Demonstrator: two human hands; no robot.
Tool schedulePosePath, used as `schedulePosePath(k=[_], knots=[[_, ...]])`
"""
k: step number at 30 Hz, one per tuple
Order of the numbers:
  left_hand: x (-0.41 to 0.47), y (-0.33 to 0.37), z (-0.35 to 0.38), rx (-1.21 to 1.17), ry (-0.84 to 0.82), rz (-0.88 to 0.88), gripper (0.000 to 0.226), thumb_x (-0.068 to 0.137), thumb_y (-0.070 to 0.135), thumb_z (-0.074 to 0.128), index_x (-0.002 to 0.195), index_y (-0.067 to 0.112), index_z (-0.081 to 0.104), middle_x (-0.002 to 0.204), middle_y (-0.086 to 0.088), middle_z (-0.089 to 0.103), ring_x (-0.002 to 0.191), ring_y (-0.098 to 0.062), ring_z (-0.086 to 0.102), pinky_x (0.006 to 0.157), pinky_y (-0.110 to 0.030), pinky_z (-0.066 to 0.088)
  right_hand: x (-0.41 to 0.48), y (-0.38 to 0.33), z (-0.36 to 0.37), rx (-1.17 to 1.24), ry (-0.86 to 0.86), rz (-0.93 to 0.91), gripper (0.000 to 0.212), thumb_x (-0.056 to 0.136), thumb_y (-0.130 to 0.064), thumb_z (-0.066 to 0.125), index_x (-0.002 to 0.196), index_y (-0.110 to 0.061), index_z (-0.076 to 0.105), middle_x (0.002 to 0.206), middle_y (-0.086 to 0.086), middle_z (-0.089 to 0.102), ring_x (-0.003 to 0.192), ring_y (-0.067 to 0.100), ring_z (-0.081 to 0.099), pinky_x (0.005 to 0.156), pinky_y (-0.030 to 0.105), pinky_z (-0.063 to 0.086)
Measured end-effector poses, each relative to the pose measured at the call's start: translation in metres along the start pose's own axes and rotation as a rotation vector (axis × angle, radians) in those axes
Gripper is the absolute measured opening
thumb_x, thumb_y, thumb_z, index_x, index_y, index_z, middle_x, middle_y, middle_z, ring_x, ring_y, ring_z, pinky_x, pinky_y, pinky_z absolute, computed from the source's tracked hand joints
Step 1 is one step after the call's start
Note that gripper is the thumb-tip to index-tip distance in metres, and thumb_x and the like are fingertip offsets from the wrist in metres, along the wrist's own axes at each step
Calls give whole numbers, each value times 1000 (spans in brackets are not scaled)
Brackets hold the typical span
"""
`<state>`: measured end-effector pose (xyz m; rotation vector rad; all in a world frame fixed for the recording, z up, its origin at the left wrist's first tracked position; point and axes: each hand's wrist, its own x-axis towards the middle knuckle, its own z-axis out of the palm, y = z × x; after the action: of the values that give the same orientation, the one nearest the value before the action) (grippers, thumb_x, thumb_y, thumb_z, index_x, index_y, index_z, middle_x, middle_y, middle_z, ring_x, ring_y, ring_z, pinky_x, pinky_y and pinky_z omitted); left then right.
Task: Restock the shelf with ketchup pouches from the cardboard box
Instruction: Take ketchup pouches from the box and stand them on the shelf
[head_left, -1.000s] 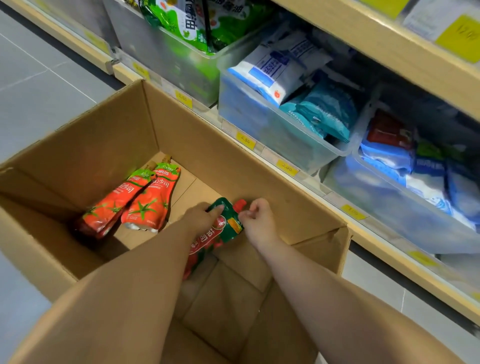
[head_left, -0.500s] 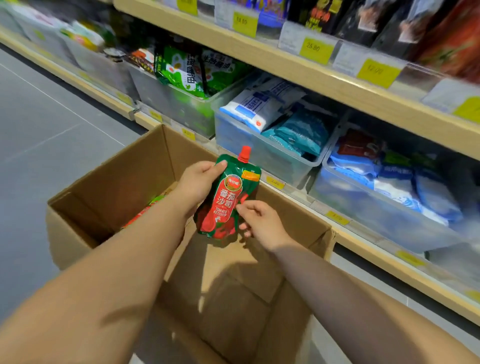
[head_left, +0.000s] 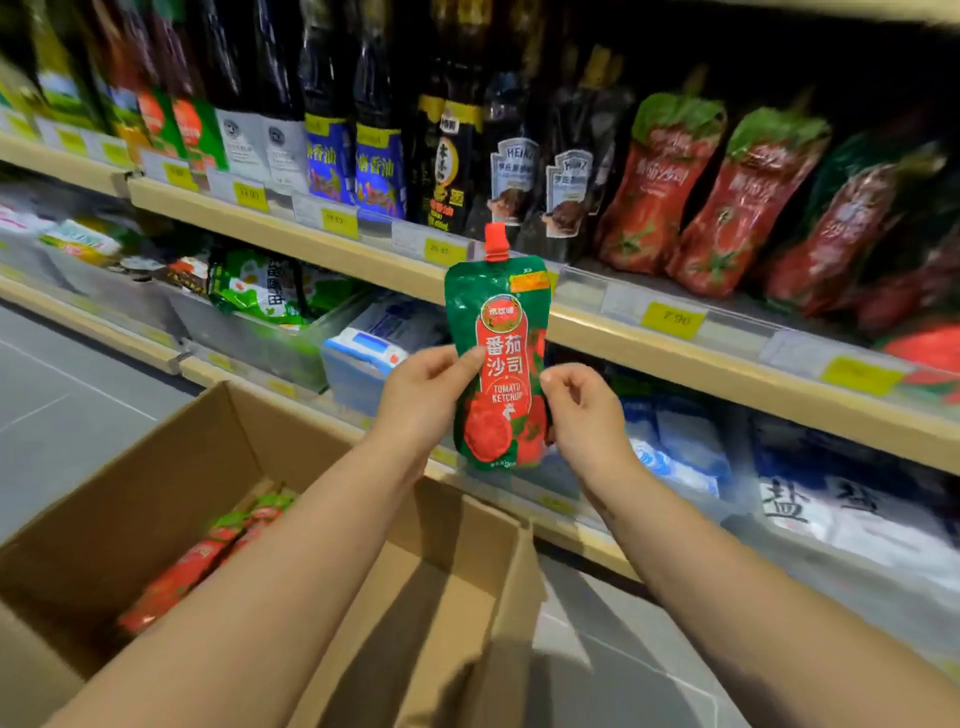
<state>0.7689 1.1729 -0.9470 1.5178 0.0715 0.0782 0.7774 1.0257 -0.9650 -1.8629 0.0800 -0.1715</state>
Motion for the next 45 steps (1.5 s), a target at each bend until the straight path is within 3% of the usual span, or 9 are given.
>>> schedulePosePath(k=[6, 9, 14, 17, 22, 33, 36, 39, 45], knots=[[14, 39, 73, 76, -17, 40, 22, 82, 30, 68, 62, 20, 66, 66, 3, 68, 68, -10, 62, 70, -32, 55, 24, -25, -86, -12, 137, 1, 26, 92, -26, 51, 67, -22, 54, 63, -4, 54, 57, 14, 49, 57, 29, 40], [26, 64, 107, 103, -49, 62, 20, 81, 27, 68, 64, 19, 62, 69, -4, 63, 68, -16, 57, 66, -28, 54, 32, -36, -125, -31, 191, 32, 28, 89, -27, 53, 63, -19, 54, 65, 1, 56, 67, 23, 53, 66, 42, 46], [43, 96, 161, 189, -70, 153, 19, 85, 21, 63, 67, 17, 64, 81, -11, 67, 83, -22, 62, 88, -47, 54, 45, -58, -179, -14, 263, -8, 31, 89, -23, 54, 59, -17, 57, 50, 1, 55, 39, 15, 50, 51, 31, 41], [52, 109, 188, 256, -102, 215, 16, 86, 21, 59, 96, 12, 68, 103, -9, 70, 98, -23, 65, 92, -42, 52, 59, -69, -204, -4, 320, -35, 27, 90, -22, 54, 63, -20, 59, 59, 1, 58, 47, 18, 52, 53, 33, 45], [65, 115, 222, 391, -98, 399, 36, 89, 22, 50, 124, 18, 58, 112, 3, 63, 85, -5, 55, 71, -21, 42, 87, -68, -229, -49, 409, -89, 12, 93, -22, 47, 89, -21, 58, 70, -3, 58, 55, 10, 59, 59, 31, 55], [62, 76, 241, 568, -199, 441, 40, 86, 11, 49, 124, 18, 57, 95, 16, 66, 67, 3, 55, 54, -6, 40, 93, -29, -245, -272, 409, -67, 21, 91, -18, 46, 104, -18, 63, 81, -1, 66, 77, 25, 67, 75, 45, 57], [62, 74, 237, 710, -220, 449, 45, 86, 16, 51, 131, 17, 52, 119, 5, 66, 96, -6, 61, 82, -13, 40, 87, -30, -248, -370, 412, -115, 27, 91, -21, 47, 114, -18, 62, 109, 2, 68, 83, 18, 64, 75, 34, 55], [60, 73, 242, 735, -257, 436, 48, 86, 17, 52, 134, 15, 50, 129, 1, 60, 114, -12, 56, 89, -18, 36, 80, -25, -253, -448, 431, -135, 37, 93, -20, 43, 129, -19, 50, 125, 0, 60, 61, -2, 48, 54, 15, 40], [59, 77, 264, 765, -310, 442, 45, 86, 17, 50, 131, 14, 52, 126, -4, 62, 113, -19, 58, 88, -24, 42, 70, -25, -258, -441, 445, -109, 50, 92, -19, 40, 142, -22, 35, 112, -5, 62, 58, -1, 47, 63, 30, 53]])
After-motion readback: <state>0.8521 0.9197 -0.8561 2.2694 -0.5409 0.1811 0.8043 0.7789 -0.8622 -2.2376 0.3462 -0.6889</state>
